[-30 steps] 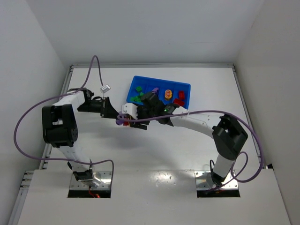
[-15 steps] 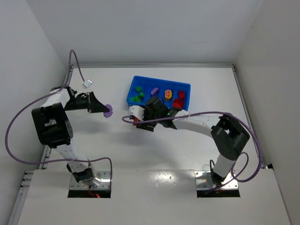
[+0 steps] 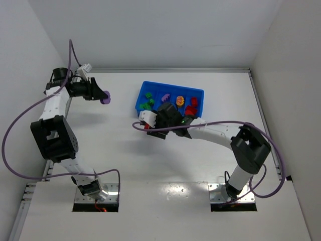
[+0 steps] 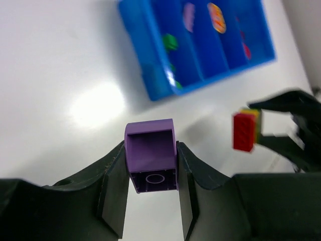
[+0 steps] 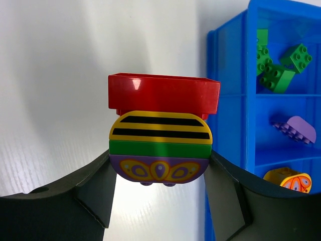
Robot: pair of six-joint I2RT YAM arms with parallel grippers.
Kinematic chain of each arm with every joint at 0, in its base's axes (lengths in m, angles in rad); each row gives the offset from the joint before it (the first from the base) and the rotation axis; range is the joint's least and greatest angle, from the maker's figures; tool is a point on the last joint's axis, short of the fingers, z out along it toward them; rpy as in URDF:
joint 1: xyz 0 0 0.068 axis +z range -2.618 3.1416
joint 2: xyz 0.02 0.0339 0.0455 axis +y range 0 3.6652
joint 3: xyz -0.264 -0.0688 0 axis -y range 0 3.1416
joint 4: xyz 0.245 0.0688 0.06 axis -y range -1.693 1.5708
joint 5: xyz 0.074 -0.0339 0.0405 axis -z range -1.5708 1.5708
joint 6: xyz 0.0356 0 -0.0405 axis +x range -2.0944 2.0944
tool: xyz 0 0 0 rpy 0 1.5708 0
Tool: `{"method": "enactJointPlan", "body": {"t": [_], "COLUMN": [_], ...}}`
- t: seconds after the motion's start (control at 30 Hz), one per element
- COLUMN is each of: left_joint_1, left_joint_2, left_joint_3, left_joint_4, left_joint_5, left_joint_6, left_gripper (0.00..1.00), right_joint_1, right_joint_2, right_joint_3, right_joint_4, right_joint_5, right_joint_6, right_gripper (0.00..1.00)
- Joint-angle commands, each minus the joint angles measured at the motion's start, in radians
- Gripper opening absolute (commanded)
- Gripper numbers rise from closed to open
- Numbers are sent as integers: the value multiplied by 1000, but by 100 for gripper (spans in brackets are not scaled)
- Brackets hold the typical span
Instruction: Sort the legos into containers by color
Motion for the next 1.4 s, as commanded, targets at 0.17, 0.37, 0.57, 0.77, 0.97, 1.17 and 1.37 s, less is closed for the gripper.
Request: {"method": "enactJointPlan", "body": {"t": [0.17,0.37,0.57,0.77,0.97,1.17,1.37], "left_joint_1": [-80,-253,-413,-573,-674,-708,-717], "left_joint_2": [-174,-196,-117,22,168,306,377], "left_joint_3": [-128,-161,-115,3,156,220,250], "left_joint_4": [345,419,529,631,640,631,599], "left_joint_5": [-515,-661,-554,-451,-442,-541,-638], "left_joint_6": [-362,-380,-489,-539,-563,-578,-578], "left_gripper": [1,1,1,1,1,4,10], "right_joint_1": [-22,-77,-140,-180,-209,-229,-248], "right_joint_2": [-76,-106,-200,-311,-421,-443,-443], "right_joint_3": [4,13,-10,-108,-167,-176,-167], "right_joint_4": [34,-15,-198,-316,-394,-403,-394], "right_joint_5": [106,210,183,146,137,146,137], "right_joint_6": [100,207,281,281,281,313,313], "right_gripper": [3,3,3,3,3,3,3]}}
